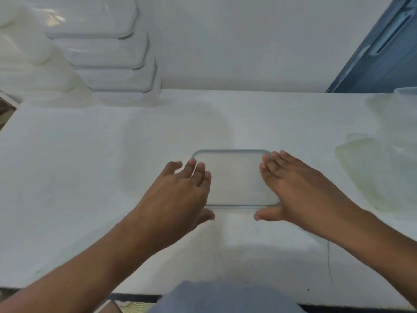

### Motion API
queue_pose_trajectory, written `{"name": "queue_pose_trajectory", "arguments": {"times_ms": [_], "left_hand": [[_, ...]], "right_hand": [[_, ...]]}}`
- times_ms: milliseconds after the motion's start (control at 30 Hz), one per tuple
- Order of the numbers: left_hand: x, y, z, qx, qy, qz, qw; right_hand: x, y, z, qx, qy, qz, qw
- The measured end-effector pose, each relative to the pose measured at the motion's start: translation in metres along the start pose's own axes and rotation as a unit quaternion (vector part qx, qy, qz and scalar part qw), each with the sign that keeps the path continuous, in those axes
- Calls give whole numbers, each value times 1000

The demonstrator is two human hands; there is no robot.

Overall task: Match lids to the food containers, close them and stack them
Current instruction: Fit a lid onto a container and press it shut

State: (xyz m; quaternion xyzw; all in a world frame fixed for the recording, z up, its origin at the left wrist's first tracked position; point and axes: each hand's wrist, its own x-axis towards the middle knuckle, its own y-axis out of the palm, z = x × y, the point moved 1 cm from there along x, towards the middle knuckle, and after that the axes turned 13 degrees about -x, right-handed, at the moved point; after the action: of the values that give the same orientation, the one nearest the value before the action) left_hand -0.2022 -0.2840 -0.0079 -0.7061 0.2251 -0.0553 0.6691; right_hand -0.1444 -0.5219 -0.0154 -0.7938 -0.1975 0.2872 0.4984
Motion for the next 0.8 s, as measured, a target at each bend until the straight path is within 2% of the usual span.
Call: {"name": "queue_pose_trajectory", "arguments": {"times_ms": [33, 167, 533, 800], "left_hand": [[-1, 9, 2, -1, 13, -43, 999], [-4, 24, 6, -11, 26, -90, 996], [-5, 25, 10, -36, 14, -114, 993], [-16, 32, -1, -75, -35, -132, 988]], "right_hand": [[-1, 7, 3, 16, 18, -6, 1000], [-6, 24, 11, 36, 28, -41, 998], [-6, 36, 8, 31, 30, -142, 989], [-22, 49, 10, 131, 27, -237, 962]]}}
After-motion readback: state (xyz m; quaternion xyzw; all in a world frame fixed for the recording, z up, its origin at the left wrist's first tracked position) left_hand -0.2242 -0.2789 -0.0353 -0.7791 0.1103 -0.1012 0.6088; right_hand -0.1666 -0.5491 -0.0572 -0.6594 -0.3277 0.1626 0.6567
